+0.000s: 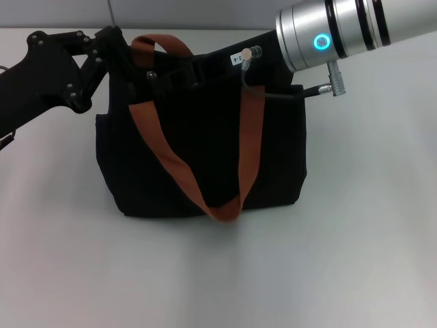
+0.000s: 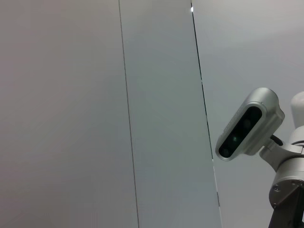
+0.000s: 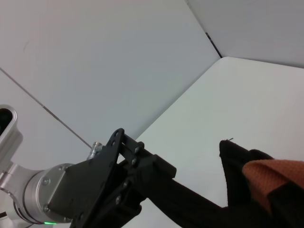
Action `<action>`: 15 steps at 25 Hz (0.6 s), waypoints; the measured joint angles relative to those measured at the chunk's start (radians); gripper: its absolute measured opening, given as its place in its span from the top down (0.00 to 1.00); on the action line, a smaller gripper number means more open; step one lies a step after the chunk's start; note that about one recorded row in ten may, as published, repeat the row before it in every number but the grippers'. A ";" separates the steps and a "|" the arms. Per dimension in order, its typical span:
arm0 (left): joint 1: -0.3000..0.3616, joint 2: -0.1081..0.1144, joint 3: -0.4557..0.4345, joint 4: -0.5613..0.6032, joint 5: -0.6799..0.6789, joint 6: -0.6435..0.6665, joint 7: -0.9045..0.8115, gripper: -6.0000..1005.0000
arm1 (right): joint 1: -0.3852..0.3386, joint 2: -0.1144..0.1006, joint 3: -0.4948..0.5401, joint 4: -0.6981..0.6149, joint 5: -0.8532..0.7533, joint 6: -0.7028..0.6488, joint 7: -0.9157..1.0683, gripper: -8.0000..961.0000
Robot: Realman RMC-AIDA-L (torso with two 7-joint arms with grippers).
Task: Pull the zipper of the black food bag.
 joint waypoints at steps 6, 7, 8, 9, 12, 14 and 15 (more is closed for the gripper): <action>0.001 -0.001 0.000 0.000 0.001 0.000 0.000 0.97 | -0.001 0.000 0.006 -0.001 0.001 -0.001 0.000 0.90; 0.001 -0.001 0.001 0.000 0.001 0.001 0.000 0.97 | -0.001 0.000 0.005 -0.001 0.001 -0.001 0.000 0.90; 0.001 -0.001 0.001 0.000 0.001 0.001 -0.001 0.97 | 0.000 0.000 0.003 -0.001 0.001 -0.001 0.000 0.90; 0.001 -0.001 0.001 0.000 0.001 0.001 -0.001 0.97 | 0.001 0.000 0.001 -0.001 0.001 -0.001 -0.002 0.91; 0.001 -0.001 0.002 0.000 0.001 0.001 -0.001 0.97 | 0.004 0.000 -0.001 -0.003 -0.004 -0.001 -0.008 0.91; 0.002 -0.001 0.002 0.000 0.001 0.001 -0.001 0.97 | 0.006 0.000 -0.002 -0.004 -0.007 -0.001 -0.007 0.92; 0.002 -0.001 0.002 0.000 0.001 0.001 -0.001 0.97 | 0.006 0.000 -0.002 -0.004 -0.009 -0.001 -0.005 0.92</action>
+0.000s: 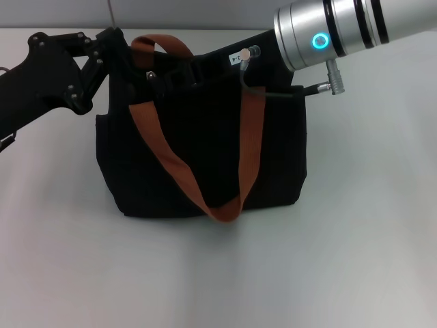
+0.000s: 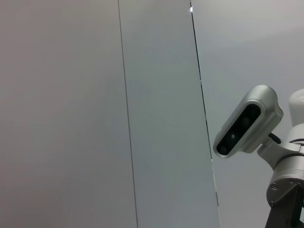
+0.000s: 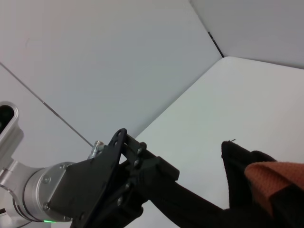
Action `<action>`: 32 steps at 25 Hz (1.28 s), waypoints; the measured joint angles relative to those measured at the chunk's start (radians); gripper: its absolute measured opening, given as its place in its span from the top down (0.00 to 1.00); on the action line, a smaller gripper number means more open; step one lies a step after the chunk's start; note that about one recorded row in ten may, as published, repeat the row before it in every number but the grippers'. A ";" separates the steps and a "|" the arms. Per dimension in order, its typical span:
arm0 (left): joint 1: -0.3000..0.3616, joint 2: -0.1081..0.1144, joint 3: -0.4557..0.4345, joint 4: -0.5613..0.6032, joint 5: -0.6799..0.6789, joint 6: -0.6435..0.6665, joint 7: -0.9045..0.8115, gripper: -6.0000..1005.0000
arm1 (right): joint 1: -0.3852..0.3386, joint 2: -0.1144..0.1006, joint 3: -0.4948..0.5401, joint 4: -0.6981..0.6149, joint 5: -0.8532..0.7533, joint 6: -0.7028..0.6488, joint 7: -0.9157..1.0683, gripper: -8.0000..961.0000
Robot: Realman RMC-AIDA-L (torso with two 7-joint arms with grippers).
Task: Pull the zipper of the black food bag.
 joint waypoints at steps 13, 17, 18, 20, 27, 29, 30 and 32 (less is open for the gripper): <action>0.006 0.001 -0.004 0.000 0.000 0.007 0.000 0.97 | -0.020 -0.001 0.000 -0.130 -0.145 -0.007 0.118 0.99; 0.007 0.001 -0.004 0.000 0.000 0.007 0.000 0.97 | -0.024 -0.001 0.001 -0.175 -0.196 -0.021 0.159 0.99; 0.008 0.002 -0.004 0.000 0.000 0.007 -0.001 0.97 | -0.024 -0.001 0.001 -0.186 -0.211 -0.024 0.171 0.99; 0.010 0.002 -0.004 0.000 0.000 0.007 -0.001 0.97 | -0.025 -0.001 0.001 -0.203 -0.232 -0.030 0.189 0.99; 0.013 0.004 -0.005 0.000 0.000 0.008 -0.002 0.97 | -0.037 -0.001 0.001 -0.259 -0.313 -0.047 0.249 0.99; 0.014 0.005 -0.005 0.000 -0.004 0.008 -0.002 0.97 | -0.049 -0.001 0.002 -0.284 -0.334 -0.052 0.268 0.99; 0.016 0.005 -0.005 0.000 -0.006 0.008 -0.002 0.97 | -0.054 -0.001 0.002 -0.295 -0.342 -0.053 0.275 0.99; 0.018 0.006 -0.005 0.000 -0.009 0.008 -0.002 0.97 | -0.070 -0.001 0.003 -0.325 -0.358 -0.059 0.291 0.99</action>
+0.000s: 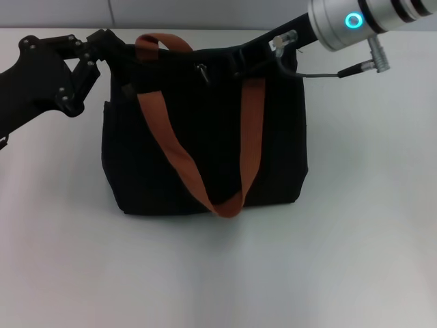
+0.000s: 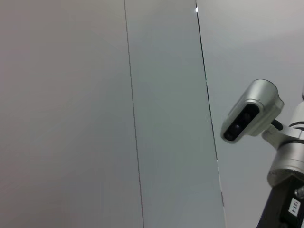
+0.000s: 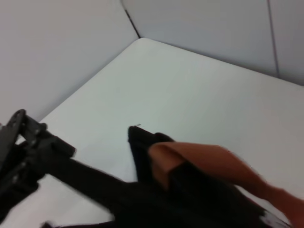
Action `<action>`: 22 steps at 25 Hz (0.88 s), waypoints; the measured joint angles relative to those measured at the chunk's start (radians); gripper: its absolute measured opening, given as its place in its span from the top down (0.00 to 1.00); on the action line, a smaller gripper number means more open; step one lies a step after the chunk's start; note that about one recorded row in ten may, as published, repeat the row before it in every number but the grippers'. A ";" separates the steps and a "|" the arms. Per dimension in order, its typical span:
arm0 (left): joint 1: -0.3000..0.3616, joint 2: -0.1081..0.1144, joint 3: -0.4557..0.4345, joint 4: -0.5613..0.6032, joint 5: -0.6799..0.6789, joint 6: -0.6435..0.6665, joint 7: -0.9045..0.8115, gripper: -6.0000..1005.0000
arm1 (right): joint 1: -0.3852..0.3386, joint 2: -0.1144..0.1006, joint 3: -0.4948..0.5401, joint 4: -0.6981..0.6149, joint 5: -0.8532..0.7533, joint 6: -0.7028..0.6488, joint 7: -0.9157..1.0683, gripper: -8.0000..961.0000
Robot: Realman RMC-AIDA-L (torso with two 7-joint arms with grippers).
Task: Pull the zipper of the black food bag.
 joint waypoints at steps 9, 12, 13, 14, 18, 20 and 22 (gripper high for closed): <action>0.003 0.002 0.000 0.000 -0.004 -0.001 0.000 0.97 | -0.075 0.000 0.028 -0.119 -0.057 -0.041 0.040 0.99; 0.004 0.002 0.000 0.000 -0.005 0.000 0.000 0.97 | -0.088 0.000 0.045 -0.129 -0.015 -0.045 0.020 0.99; 0.004 0.002 0.000 0.000 -0.005 0.000 0.000 0.97 | -0.089 0.000 0.047 -0.125 0.011 -0.045 0.008 0.99; 0.004 0.002 0.000 0.000 -0.005 0.000 0.000 0.97 | -0.089 -0.001 0.049 -0.120 0.034 -0.045 -0.004 0.98; 0.002 0.001 0.000 0.000 -0.005 0.001 0.000 0.97 | -0.078 -0.002 0.049 -0.063 0.097 -0.042 -0.044 0.97; 0.000 0.001 0.000 0.000 -0.006 0.001 0.000 0.97 | -0.066 -0.002 0.049 -0.017 0.137 -0.036 -0.072 0.96; -0.002 0.000 0.000 0.000 -0.010 0.000 -0.005 0.97 | -0.063 -0.002 0.049 -0.003 0.149 -0.034 -0.078 0.96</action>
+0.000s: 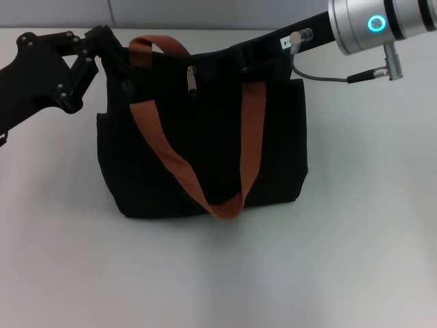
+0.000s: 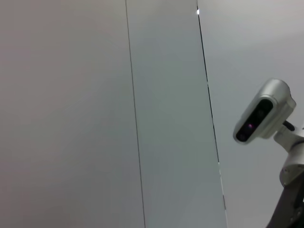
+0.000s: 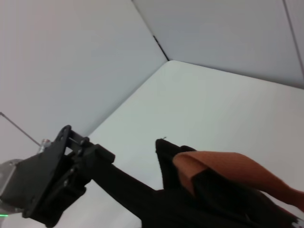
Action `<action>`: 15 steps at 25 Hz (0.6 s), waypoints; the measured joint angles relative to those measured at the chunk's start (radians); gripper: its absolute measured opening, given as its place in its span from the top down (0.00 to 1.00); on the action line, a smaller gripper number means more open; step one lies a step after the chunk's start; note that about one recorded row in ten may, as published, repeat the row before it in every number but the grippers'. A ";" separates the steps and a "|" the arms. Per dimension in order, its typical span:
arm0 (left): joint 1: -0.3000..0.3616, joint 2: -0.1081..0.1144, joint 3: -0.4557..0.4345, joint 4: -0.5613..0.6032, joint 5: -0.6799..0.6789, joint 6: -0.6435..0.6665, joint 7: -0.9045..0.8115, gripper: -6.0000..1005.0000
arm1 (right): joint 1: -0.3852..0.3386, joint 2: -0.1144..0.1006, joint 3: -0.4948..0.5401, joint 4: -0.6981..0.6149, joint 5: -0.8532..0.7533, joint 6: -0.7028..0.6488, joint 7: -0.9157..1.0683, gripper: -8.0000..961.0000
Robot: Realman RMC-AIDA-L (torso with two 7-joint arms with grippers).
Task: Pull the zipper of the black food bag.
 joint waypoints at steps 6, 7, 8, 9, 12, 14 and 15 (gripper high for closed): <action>-0.009 0.002 0.000 0.000 -0.022 -0.008 -0.029 0.97 | 0.022 -0.001 -0.008 0.054 0.019 0.029 -0.012 0.81; -0.009 0.002 0.000 0.000 -0.025 -0.009 -0.035 0.97 | 0.029 -0.001 -0.010 0.069 0.019 0.035 -0.014 0.78; -0.010 0.002 0.000 0.001 -0.026 -0.009 -0.040 0.97 | 0.035 -0.001 -0.011 0.081 0.020 0.040 -0.015 0.75; -0.011 0.003 0.000 0.001 -0.028 -0.010 -0.044 0.97 | 0.041 0.000 -0.011 0.094 0.022 0.045 -0.018 0.73; -0.013 0.004 0.000 0.001 -0.030 -0.009 -0.049 0.97 | 0.061 0.002 -0.012 0.135 0.048 0.064 -0.032 0.68; -0.014 0.004 0.001 0.001 -0.031 -0.006 -0.049 0.97 | 0.069 0.002 -0.015 0.155 0.066 0.075 -0.038 0.66; -0.014 0.004 0.001 0.001 -0.031 -0.006 -0.049 0.97 | 0.073 0.003 -0.019 0.163 0.077 0.083 -0.041 0.66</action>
